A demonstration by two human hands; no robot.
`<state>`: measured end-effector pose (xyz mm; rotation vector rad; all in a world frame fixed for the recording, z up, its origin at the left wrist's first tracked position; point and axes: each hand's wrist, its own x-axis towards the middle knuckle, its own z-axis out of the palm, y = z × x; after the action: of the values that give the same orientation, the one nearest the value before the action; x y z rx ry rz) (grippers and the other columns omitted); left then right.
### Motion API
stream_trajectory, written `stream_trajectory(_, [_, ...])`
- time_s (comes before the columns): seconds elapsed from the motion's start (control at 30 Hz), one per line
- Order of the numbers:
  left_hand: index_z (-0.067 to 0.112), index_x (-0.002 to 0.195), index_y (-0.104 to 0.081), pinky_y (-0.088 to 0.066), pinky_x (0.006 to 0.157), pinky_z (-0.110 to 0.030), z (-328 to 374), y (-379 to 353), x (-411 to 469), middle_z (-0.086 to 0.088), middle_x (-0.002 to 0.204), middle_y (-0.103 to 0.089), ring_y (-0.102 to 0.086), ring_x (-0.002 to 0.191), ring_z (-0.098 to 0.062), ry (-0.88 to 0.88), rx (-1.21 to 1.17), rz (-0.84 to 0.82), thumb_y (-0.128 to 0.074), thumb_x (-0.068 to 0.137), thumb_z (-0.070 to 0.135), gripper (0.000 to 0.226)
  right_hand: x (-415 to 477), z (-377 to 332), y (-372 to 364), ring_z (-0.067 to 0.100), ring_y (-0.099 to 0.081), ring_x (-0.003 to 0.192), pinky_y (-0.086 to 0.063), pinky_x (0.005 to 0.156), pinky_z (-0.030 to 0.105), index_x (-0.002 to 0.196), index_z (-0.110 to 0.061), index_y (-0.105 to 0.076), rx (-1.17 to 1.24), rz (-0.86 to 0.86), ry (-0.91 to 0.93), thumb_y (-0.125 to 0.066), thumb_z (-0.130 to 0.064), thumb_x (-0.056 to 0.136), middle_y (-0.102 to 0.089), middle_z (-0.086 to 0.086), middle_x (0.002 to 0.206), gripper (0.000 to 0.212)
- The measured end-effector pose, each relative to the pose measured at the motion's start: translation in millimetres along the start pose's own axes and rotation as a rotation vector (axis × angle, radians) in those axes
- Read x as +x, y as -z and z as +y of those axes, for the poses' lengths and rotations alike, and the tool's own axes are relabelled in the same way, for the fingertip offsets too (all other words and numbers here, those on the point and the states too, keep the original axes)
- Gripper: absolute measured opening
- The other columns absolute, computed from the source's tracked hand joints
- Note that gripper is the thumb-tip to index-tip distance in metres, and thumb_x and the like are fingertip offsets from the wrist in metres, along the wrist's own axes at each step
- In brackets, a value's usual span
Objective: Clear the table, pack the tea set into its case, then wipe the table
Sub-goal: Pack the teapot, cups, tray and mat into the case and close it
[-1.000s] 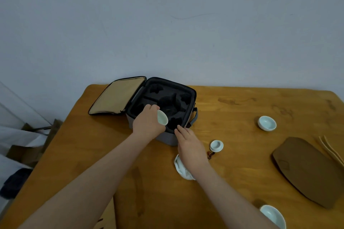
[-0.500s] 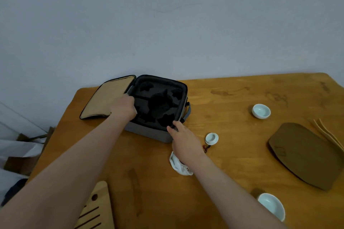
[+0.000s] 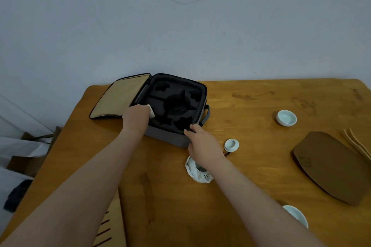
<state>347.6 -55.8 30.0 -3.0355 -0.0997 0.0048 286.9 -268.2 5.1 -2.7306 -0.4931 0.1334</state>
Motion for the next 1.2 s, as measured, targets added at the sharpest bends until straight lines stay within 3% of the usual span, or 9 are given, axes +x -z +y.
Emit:
stream_trajectory(0.13, [0.014,0.074,-0.045,-0.028,0.048,-0.026,-2,-11,3,0.000,0.055,-0.032,-0.026,0.048,-0.013,0.024,0.072,-0.014,-0.044,0.092,-0.003,0.025,1,1,1,0.022,-0.055,0.115,-0.047,0.084,0.028,0.147,-0.020,-0.040,0.004,-0.017,0.003,-0.044,-0.006,0.096,-0.036,0.001,0.149,0.053])
stream_trajectory(0.2, [0.017,0.082,-0.054,-0.041,0.063,-0.029,-4,-17,3,0.002,0.056,-0.037,-0.031,0.048,-0.014,0.044,0.063,-0.011,-0.044,0.094,0.000,0.023,1,2,1,0.022,-0.055,0.114,-0.047,0.085,0.029,0.147,-0.020,-0.041,0.014,-0.016,0.005,-0.045,-0.007,0.096,-0.037,0.001,0.148,0.053])
stream_trajectory(0.3, [0.016,0.103,-0.061,-0.038,0.063,-0.032,-2,-19,-3,0.003,0.059,-0.044,-0.038,0.049,-0.017,0.007,0.019,0.038,-0.035,0.102,0.016,0.026,1,1,1,0.022,-0.055,0.114,-0.047,0.086,0.029,0.147,-0.019,-0.041,0.023,-0.020,0.000,-0.044,-0.008,0.097,-0.037,0.001,0.148,0.051])
stream_trajectory(0.4, [0.011,0.127,-0.057,-0.046,0.081,-0.038,3,-35,-14,-0.008,0.104,-0.067,-0.062,0.095,-0.025,-0.016,-0.169,0.137,-0.026,0.103,0.035,0.045,1,0,4,0.022,-0.053,0.116,-0.046,0.087,0.029,0.148,-0.020,-0.039,0.009,-0.039,-0.002,-0.044,-0.009,0.098,-0.036,0.001,0.148,0.052])
stream_trajectory(0.5, [0.021,0.147,-0.035,-0.018,0.118,-0.044,29,-42,-38,-0.010,0.155,-0.031,-0.025,0.144,-0.028,-0.015,-0.251,0.124,-0.025,0.103,0.041,0.050,-2,-1,5,0.022,-0.047,0.127,-0.045,0.094,0.031,0.150,-0.019,-0.035,-0.024,-0.053,0.007,-0.046,-0.010,0.097,-0.033,0.003,0.151,0.055])
stream_trajectory(0.63, [0.030,0.153,-0.016,0.001,0.120,-0.038,70,-35,-75,-0.001,0.162,-0.008,0.002,0.149,-0.022,-0.235,-0.352,-0.002,-0.022,0.104,0.040,0.051,-8,0,7,0.024,-0.025,0.145,-0.032,0.112,0.034,0.152,-0.018,-0.028,-0.071,-0.095,0.035,-0.051,-0.011,0.094,-0.022,0.003,0.159,0.062])
stream_trajectory(0.8, [0.026,0.155,-0.002,0.003,0.121,-0.040,75,-35,-84,-0.001,0.163,0.003,0.012,0.148,-0.022,-0.253,-0.368,-0.135,-0.030,0.102,0.044,0.063,-31,13,13,0.025,-0.009,0.150,-0.015,0.119,0.041,0.156,-0.026,-0.012,-0.120,-0.133,0.065,-0.054,-0.017,0.094,-0.004,-0.002,0.164,0.075])
stream_trajectory(1.0, [0.032,0.153,0.008,0.003,0.120,-0.043,73,-27,-81,-0.003,0.161,0.013,0.017,0.147,-0.027,-0.313,-0.249,-0.229,-0.043,0.095,0.055,0.081,-103,45,29,0.024,-0.019,0.147,-0.018,0.120,0.041,0.151,-0.025,-0.029,0.008,0.083,-0.270,-0.051,-0.026,0.096,-0.026,0.003,0.159,0.059])
stream_trajectory(1.2, [0.029,0.154,-0.009,0.001,0.121,-0.044,94,-35,-107,-0.004,0.162,0.005,0.009,0.149,-0.025,-0.223,-0.373,0.025,-0.050,0.095,0.032,0.071,-186,78,24,0.028,-0.015,0.147,-0.025,0.117,0.045,0.151,-0.032,-0.018,-0.110,-0.159,-0.736,-0.053,-0.052,0.093,-0.019,0.005,0.159,0.071])
